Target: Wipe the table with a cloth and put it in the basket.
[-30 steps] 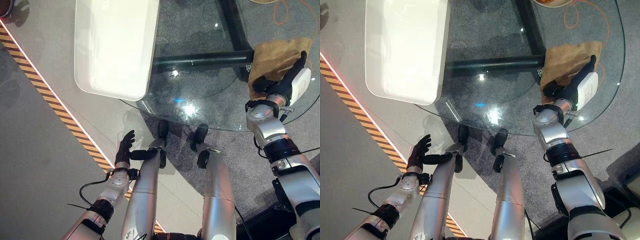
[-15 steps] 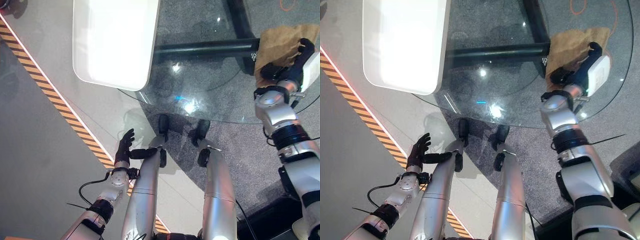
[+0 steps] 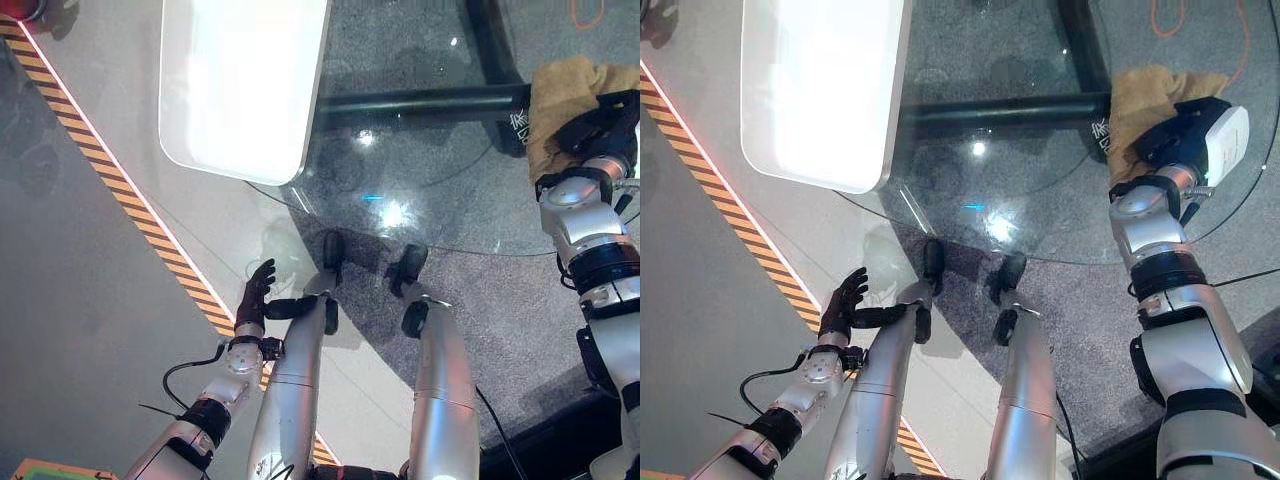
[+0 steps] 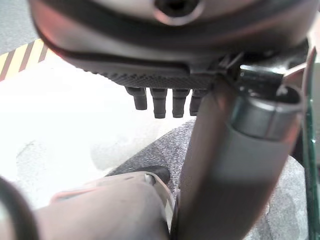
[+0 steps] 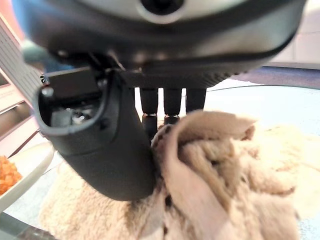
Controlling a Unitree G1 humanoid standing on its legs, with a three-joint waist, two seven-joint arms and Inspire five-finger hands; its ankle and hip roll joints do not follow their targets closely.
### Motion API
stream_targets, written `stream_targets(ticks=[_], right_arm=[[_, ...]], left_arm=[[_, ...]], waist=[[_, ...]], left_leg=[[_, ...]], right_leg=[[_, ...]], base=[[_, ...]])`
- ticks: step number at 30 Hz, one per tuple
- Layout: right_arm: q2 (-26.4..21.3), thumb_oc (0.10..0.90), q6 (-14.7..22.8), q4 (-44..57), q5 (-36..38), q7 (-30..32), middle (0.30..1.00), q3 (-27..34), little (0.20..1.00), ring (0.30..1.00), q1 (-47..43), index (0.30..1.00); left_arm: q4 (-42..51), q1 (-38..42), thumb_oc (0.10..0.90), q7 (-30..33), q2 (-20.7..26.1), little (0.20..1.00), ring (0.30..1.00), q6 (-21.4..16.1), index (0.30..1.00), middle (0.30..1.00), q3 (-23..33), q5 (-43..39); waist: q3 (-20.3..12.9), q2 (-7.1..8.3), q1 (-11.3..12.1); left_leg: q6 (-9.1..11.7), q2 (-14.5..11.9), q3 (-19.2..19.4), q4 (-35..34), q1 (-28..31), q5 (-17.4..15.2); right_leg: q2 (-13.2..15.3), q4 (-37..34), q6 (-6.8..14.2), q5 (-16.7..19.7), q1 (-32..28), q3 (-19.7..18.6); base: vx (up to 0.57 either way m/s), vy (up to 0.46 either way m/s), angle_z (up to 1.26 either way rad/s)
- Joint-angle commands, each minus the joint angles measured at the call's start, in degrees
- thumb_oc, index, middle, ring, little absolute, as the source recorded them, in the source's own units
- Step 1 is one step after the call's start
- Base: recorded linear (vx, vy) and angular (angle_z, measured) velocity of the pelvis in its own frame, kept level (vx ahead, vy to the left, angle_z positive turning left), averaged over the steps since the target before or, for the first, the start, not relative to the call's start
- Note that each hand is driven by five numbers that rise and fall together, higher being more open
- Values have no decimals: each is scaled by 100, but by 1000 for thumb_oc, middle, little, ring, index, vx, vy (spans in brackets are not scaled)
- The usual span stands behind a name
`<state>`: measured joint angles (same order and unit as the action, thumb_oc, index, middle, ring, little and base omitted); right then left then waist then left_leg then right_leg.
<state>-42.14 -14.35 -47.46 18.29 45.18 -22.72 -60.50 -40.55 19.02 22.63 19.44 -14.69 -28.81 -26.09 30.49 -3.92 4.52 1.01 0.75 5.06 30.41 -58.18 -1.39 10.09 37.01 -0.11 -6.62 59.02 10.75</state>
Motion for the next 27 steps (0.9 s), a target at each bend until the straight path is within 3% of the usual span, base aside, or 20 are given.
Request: stream_targets(ticks=[1,18,27], right_arm=[[20,100,115,182,233,-662,300,-309,200,300,166,300],[546,100,397,1700,-48,-1237,300,-273,200,300,547,300],[1141,100,189,2380,-277,-1593,300,-515,200,300,518,300]], left_arm=[[130,-557,800,179,-119,900,900,-126,900,900,-290,-17],[195,-682,800,125,-200,900,900,-32,900,900,-150,99],[175,-638,800,177,-346,900,900,57,900,900,-148,215]], waist=[[-69,-429,138],[-69,-353,146],[-69,-356,215]], left_leg=[[-153,136,207,216,9,-451],[-228,153,229,72,254,-437],[-255,196,217,-38,365,-403]], right_leg=[[-154,-81,179,325,180,85],[-151,-121,224,292,-35,118],[-106,-195,231,280,-140,172]], base=[[2,15,-7],[0,8,0],[9,10,4]])
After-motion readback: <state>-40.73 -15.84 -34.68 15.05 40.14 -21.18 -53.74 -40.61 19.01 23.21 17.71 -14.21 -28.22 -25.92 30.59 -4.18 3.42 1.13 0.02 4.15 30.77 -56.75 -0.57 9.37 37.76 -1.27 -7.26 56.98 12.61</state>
